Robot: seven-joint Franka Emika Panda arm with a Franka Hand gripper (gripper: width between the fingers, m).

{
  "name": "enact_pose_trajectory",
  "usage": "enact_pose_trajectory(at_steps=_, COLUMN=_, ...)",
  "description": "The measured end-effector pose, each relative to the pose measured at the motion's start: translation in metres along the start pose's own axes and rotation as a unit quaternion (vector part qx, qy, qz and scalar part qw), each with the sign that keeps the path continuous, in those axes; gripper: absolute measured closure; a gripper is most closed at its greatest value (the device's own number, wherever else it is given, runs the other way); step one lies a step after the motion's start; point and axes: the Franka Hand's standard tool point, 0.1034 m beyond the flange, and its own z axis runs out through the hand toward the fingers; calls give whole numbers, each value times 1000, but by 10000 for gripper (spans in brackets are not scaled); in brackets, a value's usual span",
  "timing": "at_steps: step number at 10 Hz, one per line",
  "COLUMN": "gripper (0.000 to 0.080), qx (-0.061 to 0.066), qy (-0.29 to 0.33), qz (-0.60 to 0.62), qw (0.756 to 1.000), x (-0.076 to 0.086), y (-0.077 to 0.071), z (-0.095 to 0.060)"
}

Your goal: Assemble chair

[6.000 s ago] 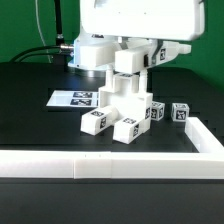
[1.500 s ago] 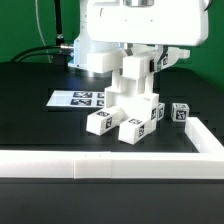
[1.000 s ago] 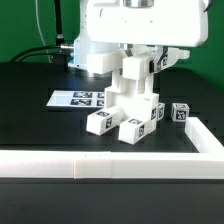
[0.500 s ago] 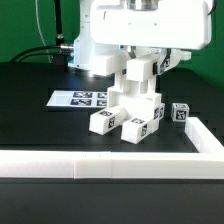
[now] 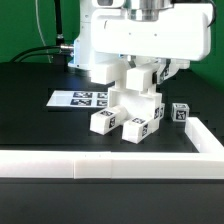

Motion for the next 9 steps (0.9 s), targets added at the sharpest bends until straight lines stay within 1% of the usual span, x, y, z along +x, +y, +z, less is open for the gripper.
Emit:
enact_pose_trajectory(at_steps=2, gripper=515, qx=-3, qy=-1, qz=-19, qw=1000, x=4, y=6, z=5)
enact_pose_trajectory(at_steps=4, gripper=515, qx=-5, qy=-1, qz=-36, qw=999, x=15, y=11, z=11)
enact_pose_trajectory(at_steps=6, gripper=515, qx=-7, qy=0, qz=-47, qw=999, x=21, y=12, z=16)
enact_pose_trajectory(at_steps=9, gripper=515, qx=-5, qy=5, qz=-63, qw=998, x=30, y=10, z=15)
